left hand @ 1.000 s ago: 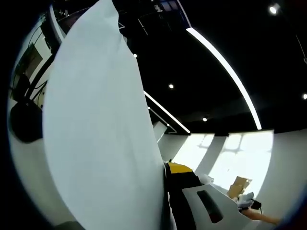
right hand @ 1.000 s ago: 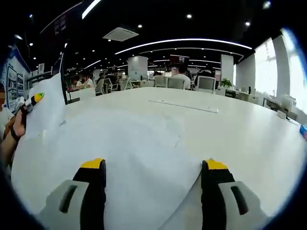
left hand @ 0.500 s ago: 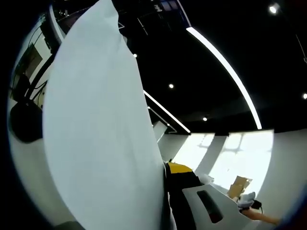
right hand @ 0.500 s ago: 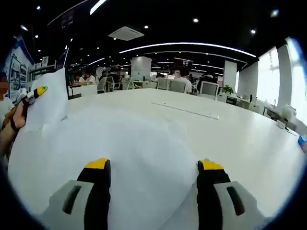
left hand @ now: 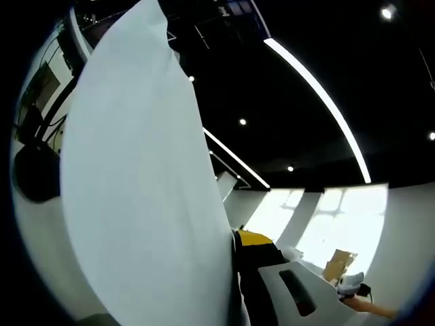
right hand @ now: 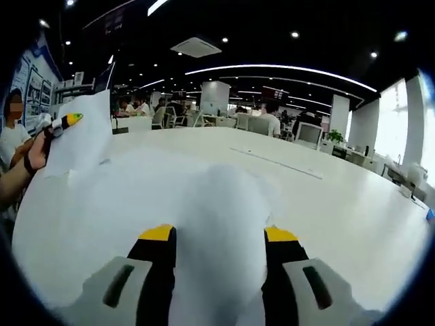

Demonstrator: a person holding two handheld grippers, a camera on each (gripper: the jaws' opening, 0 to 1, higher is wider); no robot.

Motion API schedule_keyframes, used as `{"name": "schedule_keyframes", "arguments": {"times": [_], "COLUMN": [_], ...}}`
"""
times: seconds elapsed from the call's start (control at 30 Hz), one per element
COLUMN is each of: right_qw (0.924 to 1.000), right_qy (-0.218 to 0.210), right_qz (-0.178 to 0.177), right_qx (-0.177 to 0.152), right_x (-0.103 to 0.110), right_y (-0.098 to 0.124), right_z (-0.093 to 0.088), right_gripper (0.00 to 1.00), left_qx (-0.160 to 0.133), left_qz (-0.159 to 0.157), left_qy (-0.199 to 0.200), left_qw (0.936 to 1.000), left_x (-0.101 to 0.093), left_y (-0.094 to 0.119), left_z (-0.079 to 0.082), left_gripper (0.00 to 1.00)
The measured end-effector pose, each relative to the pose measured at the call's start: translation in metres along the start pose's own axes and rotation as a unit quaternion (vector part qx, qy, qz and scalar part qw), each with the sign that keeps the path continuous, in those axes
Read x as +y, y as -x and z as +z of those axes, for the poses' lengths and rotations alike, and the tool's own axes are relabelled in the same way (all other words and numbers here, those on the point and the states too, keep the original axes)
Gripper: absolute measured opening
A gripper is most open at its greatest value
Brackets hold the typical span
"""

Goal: Organize the stack of printing papers by aligning and flattening the scattered papers on the table

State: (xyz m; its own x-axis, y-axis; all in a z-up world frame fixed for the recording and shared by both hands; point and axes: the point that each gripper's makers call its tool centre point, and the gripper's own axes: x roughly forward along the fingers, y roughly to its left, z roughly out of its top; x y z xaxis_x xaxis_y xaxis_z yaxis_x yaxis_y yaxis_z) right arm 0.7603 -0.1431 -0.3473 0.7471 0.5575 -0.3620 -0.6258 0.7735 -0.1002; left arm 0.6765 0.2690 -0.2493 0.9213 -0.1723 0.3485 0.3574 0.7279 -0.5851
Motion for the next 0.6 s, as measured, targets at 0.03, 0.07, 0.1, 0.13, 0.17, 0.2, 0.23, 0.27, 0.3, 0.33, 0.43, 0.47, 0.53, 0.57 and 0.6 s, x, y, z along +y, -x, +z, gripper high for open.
{"name": "schedule_keyframes", "arguments": {"times": [0.03,0.07,0.1,0.13,0.17,0.2,0.23,0.27,0.3,0.33,0.43,0.47,0.53,0.57,0.6], "right_qw": [1.0000,1.0000,0.9999,0.9997,0.9996,0.9996,0.9996,0.9996,0.9996,0.9991,0.9995,0.9995,0.9993,0.9991,0.9989], "right_qy": [-0.003,-0.006,-0.011,-0.022,-0.025,-0.026,-0.027,-0.027,-0.027,-0.039,-0.026,-0.027,-0.033,-0.037,-0.043], "right_qz": [0.001,0.001,0.001,0.002,0.005,0.005,0.005,0.005,0.005,0.005,0.007,0.008,0.006,0.005,0.005], "right_qx": [0.001,0.002,0.004,0.007,0.008,0.008,0.009,0.009,0.009,0.015,0.016,0.017,0.019,0.019,0.020], "right_x": [0.0000,-0.0003,-0.0006,-0.0010,-0.0005,-0.0005,-0.0008,-0.0008,-0.0008,-0.0013,0.0010,0.0014,-0.0003,-0.0016,-0.0026], "right_y": [-0.0003,-0.0005,-0.0007,-0.0011,-0.0011,-0.0011,-0.0011,-0.0011,-0.0011,-0.0014,-0.0009,-0.0009,-0.0007,-0.0003,0.0004], "right_z": [-0.0002,-0.0005,-0.0009,-0.0018,-0.0021,-0.0022,-0.0023,-0.0023,-0.0024,-0.0031,-0.0021,-0.0020,-0.0021,-0.0021,-0.0022], "right_gripper": [0.42,0.42,0.42,0.41,0.41,0.41,0.40,0.40,0.40,0.40,0.35,0.35,0.33,0.32,0.29], "left_qx": [0.000,0.000,0.000,0.000,0.000,0.000,0.000,0.000,0.000,-0.001,-0.003,-0.003,-0.003,-0.003,-0.003], "left_qz": [0.000,0.000,0.000,0.000,0.000,0.000,0.000,0.000,0.000,0.000,0.002,0.002,0.002,0.002,0.002], "left_qy": [0.000,0.000,0.000,0.000,0.000,0.000,0.000,0.000,0.000,0.000,0.000,0.000,-0.001,-0.001,-0.001], "left_qw": [1.0000,1.0000,1.0000,1.0000,1.0000,1.0000,1.0000,1.0000,1.0000,1.0000,1.0000,1.0000,1.0000,1.0000,1.0000], "left_x": [-0.0003,-0.0004,0.0000,0.0003,0.0004,0.0004,0.0004,0.0004,0.0004,0.0001,0.0010,0.0011,0.0012,0.0009,0.0008], "left_y": [0.0001,0.0002,0.0001,0.0000,0.0000,0.0000,0.0000,0.0000,0.0000,0.0002,0.0004,0.0004,0.0003,0.0004,0.0004], "left_z": [0.0000,0.0000,0.0002,0.0004,0.0004,0.0004,0.0004,0.0005,0.0005,0.0004,0.0014,0.0014,0.0014,0.0012,0.0013], "left_gripper": [0.07,0.07,0.07,0.07,0.07,0.07,0.07,0.07,0.07,0.07,0.07,0.07,0.07,0.07,0.07]}}
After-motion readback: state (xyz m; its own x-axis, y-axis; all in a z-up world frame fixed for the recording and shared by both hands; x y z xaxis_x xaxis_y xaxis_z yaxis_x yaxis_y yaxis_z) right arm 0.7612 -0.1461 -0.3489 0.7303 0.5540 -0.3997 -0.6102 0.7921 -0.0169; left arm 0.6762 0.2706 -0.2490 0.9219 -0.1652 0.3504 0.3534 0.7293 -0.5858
